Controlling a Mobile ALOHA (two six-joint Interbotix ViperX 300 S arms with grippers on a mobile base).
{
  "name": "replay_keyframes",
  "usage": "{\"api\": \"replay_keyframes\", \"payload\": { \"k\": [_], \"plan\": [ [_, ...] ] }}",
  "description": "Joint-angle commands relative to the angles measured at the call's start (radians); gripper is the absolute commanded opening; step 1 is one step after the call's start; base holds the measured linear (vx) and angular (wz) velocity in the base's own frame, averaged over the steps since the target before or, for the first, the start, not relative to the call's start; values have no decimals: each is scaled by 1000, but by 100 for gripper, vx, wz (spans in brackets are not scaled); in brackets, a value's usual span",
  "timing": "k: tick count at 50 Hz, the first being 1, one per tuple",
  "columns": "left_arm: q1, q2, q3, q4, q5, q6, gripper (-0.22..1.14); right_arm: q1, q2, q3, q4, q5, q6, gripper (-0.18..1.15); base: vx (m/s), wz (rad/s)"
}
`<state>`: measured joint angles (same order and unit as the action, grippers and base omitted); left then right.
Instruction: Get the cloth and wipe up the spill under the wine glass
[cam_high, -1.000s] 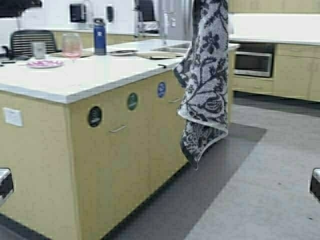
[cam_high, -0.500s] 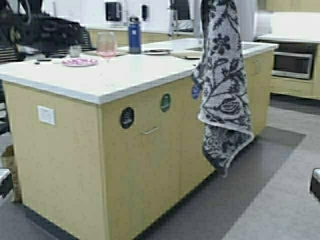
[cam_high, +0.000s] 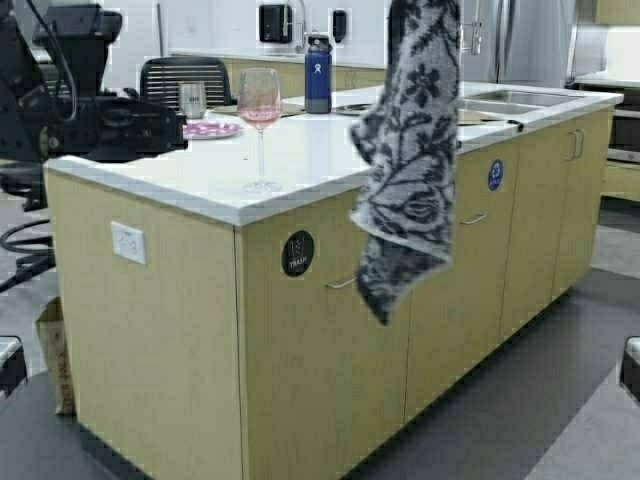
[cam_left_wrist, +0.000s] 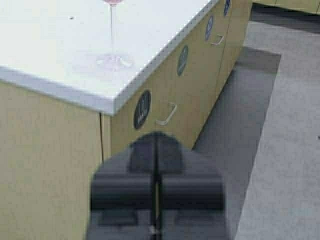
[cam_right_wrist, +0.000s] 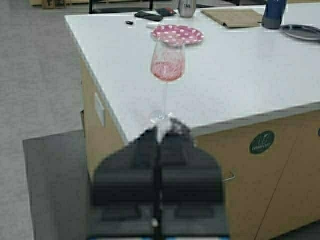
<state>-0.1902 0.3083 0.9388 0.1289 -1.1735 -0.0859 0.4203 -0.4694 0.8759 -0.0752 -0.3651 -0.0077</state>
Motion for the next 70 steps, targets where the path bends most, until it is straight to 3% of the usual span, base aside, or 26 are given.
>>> {"api": "replay_keyframes", "payload": {
  "k": [1, 14, 27, 58, 70],
  "plan": [
    [-3, 8, -8, 2, -49, -2, 14, -2, -15, -23, 2, -21, 3, 6, 27, -4],
    [-3, 28, -17, 2, -52, 2, 53, -2, -14, -18, 0, -23, 2, 6, 28, -7],
    [-12, 78, -40, 2, -52, 12, 103, -2, -14, -20, 0, -25, 3, 6, 25, 2],
    [-89, 262, -169, 34, -146, 18, 102, 0, -12, -34, 2, -58, 5, 6, 21, 6],
    [-89, 331, -192, -11, -206, 81, 102, 0, -11, -31, 2, -58, 5, 6, 18, -4]
  ]
}}
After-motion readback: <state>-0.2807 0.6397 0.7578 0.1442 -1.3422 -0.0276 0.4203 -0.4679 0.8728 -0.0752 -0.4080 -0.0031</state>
